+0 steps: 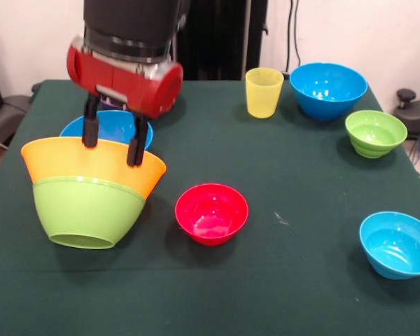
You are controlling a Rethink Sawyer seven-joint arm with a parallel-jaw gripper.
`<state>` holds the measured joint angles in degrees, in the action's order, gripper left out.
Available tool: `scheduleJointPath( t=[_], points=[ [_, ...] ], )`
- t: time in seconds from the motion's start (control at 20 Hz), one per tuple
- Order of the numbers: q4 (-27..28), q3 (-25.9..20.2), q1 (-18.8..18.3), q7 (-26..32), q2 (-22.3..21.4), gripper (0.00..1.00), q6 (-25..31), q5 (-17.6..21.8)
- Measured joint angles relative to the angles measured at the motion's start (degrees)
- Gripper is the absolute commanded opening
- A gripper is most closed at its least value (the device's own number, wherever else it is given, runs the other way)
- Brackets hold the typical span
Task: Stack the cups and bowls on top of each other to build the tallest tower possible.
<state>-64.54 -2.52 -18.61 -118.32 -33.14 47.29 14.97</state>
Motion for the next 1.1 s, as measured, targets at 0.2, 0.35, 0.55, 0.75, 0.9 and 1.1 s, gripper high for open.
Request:
scheduleJointPath(
  t=[0.2,0.35,0.55,0.75,0.9,1.1],
  points=[
    [0.95,1.16,0.94,0.00,-1.94,1.00,2.00,-0.89],
    [1.52,2.18,1.70,0.00,-3.44,1.00,3.29,-1.39],
    [3.14,3.97,3.06,0.00,-4.59,1.00,5.54,-1.37],
    [5.10,5.69,4.11,0.00,-4.47,1.00,5.88,-1.37],
    [6.69,7.03,4.76,0.00,-3.86,1.00,5.88,-1.38],
    [8.05,8.87,5.33,0.00,-2.39,1.00,5.88,-1.35]
  ],
)
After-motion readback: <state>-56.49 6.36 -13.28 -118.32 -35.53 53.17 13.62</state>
